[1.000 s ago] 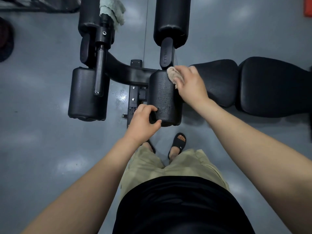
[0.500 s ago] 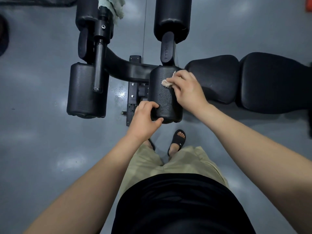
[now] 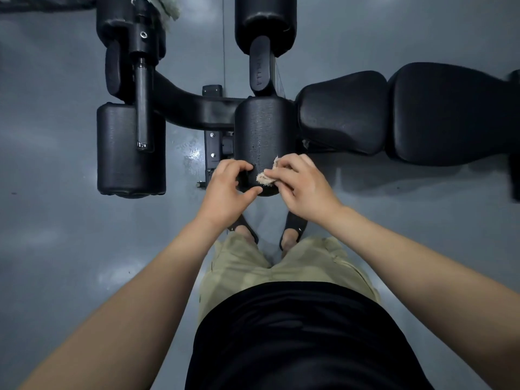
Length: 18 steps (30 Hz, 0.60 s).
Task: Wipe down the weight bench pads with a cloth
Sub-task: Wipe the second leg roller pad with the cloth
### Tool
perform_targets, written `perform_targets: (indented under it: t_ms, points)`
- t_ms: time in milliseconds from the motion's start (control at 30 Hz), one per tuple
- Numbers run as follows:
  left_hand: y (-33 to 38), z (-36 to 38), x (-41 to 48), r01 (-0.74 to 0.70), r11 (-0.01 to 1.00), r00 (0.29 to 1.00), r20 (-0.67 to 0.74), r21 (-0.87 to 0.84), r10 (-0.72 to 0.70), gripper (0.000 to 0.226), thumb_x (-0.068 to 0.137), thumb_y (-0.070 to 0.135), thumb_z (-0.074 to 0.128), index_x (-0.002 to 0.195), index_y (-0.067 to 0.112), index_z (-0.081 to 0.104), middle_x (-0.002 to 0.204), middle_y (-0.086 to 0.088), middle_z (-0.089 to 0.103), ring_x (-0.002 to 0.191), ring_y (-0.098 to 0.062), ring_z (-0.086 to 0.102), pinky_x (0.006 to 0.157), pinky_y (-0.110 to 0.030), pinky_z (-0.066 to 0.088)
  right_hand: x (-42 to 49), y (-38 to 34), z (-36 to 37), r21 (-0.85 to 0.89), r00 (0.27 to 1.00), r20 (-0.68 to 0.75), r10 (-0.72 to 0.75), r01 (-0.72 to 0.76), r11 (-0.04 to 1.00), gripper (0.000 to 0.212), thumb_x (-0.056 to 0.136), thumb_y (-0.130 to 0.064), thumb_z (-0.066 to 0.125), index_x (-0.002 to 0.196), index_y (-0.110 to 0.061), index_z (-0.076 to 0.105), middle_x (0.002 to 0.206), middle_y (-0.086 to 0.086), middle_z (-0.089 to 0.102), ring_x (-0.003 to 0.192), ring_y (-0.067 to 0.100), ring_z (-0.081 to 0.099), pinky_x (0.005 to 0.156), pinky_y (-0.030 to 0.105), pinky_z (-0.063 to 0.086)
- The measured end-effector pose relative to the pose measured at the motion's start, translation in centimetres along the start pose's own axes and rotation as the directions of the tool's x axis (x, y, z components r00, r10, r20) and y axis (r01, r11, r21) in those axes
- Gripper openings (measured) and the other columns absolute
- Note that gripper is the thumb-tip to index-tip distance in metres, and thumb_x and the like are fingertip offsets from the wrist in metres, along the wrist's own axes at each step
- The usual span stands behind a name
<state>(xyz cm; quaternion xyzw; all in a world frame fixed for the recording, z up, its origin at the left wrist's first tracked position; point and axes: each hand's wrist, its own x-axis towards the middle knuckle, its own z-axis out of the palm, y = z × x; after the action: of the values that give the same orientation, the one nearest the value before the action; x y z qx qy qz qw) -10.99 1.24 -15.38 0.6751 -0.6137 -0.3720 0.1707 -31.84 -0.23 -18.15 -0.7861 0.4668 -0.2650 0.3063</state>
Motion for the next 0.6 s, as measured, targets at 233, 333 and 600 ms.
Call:
perform_targets:
  t_ms: [233, 333, 600]
  points:
    - [-0.2, -0.1, 0.1, -0.018, 1.000, 1.000, -0.004, -0.015, 0.018, 0.045, 0.078, 0.020, 0.086, 0.118, 0.020, 0.065, 0.120, 0.005, 0.052, 0.105, -0.013, 0.058, 0.093, -0.031, 0.053, -1.5, 0.5, -1.1, -0.067, 0.983, 0.162, -0.090, 0.102, 0.993, 0.023, 0.090, -0.013, 0.057, 0.107, -0.016, 0.072, 0.107, 0.002, 0.058, 0.090, 0.024, 0.050, 0.069, 0.041, 0.051]
    - [-0.1, -0.1, 0.0, -0.012, 1.000, 1.000, -0.006, 0.002, 0.012, 0.045, 0.079, 0.020, 0.085, 0.118, 0.019, 0.064, 0.118, 0.007, 0.051, 0.104, -0.012, 0.056, 0.094, -0.031, 0.053, -0.4, 0.5, -1.4, -0.119, 0.984, 0.166, -0.072, 0.092, 0.989, 0.027, 0.088, -0.020, 0.058, 0.111, -0.021, 0.070, 0.106, -0.004, 0.060, 0.093, 0.022, 0.050, 0.064, 0.039, 0.052]
    - [0.2, -0.3, -0.1, 0.041, 0.999, 0.999, -0.005, -0.018, -0.041, 0.045, 0.079, 0.017, 0.084, 0.119, 0.017, 0.064, 0.119, 0.006, 0.051, 0.102, -0.012, 0.057, 0.095, -0.029, 0.053, 3.7, 1.5, -1.5, -0.218, 0.999, -0.043, 0.013, -0.022, 0.976, 0.026, 0.094, -0.028, 0.064, 0.117, -0.021, 0.072, 0.110, 0.005, 0.059, 0.101, 0.028, 0.048, 0.081, 0.038, 0.048]
